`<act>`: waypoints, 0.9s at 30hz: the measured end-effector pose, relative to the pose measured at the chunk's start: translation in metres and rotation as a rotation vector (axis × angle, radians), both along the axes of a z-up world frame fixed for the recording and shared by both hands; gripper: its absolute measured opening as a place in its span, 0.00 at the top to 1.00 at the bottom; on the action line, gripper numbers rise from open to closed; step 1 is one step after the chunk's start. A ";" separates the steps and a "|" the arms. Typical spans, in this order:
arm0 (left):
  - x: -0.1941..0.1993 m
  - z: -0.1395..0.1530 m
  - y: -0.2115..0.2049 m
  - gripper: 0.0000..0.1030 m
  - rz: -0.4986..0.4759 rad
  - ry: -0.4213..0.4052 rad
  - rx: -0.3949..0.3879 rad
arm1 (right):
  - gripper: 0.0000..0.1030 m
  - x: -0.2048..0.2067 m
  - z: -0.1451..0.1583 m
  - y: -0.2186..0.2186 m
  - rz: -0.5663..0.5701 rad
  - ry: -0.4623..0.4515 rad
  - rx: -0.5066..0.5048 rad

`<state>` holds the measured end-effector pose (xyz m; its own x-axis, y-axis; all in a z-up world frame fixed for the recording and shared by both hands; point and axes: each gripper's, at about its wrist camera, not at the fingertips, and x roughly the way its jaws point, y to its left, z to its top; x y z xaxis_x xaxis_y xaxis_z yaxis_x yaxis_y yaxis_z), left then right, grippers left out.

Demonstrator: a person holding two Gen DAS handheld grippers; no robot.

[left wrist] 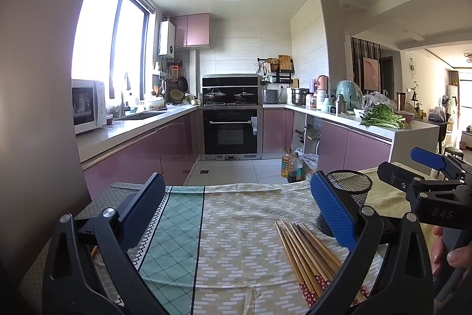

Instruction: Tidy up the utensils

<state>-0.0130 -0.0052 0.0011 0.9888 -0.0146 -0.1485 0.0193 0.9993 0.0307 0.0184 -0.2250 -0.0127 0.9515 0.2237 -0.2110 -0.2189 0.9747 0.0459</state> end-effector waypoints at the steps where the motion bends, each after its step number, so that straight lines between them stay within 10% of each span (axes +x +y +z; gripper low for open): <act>1: 0.000 0.000 0.000 0.06 -0.002 0.002 -0.001 | 0.06 0.001 0.000 0.000 0.001 0.002 0.000; 27: -0.001 0.002 -0.001 0.06 0.001 -0.002 -0.004 | 0.06 -0.003 0.001 -0.001 0.006 0.000 0.006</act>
